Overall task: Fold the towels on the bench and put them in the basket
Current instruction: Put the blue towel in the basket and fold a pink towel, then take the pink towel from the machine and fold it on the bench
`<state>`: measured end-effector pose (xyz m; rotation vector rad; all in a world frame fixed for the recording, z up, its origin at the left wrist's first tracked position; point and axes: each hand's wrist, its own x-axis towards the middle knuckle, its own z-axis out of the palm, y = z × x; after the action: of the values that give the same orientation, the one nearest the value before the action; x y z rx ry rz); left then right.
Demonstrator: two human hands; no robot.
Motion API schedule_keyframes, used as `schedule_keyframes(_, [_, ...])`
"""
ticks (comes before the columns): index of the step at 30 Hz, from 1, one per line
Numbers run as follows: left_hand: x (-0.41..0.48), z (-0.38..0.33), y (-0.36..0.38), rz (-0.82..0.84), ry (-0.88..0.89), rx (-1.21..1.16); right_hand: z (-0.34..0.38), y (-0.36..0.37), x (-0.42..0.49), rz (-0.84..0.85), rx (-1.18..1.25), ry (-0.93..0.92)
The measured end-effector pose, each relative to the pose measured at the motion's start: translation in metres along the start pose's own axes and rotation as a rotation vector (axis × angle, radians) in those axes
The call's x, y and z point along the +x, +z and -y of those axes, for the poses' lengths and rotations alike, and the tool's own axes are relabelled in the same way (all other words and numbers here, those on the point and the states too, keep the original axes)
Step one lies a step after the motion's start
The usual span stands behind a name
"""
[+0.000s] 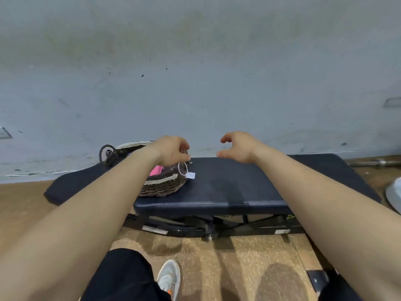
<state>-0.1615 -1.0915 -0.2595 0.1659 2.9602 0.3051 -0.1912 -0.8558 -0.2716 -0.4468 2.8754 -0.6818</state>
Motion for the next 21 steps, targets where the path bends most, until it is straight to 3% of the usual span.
schedule_keyframes(6, [0.027,-0.095,0.037,0.003,0.180,0.014,-0.090,-0.008,-0.044,-0.022,0.035,0.144])
schedule_keyframes(12, [0.115,-0.157,0.101,-0.031,0.301,-0.036,-0.184,0.002,-0.027,-0.140,0.027,0.259])
schedule_keyframes(21, [0.297,-0.165,0.172,-0.078,0.177,-0.211,-0.298,0.006,0.118,-0.222,0.060,0.372])
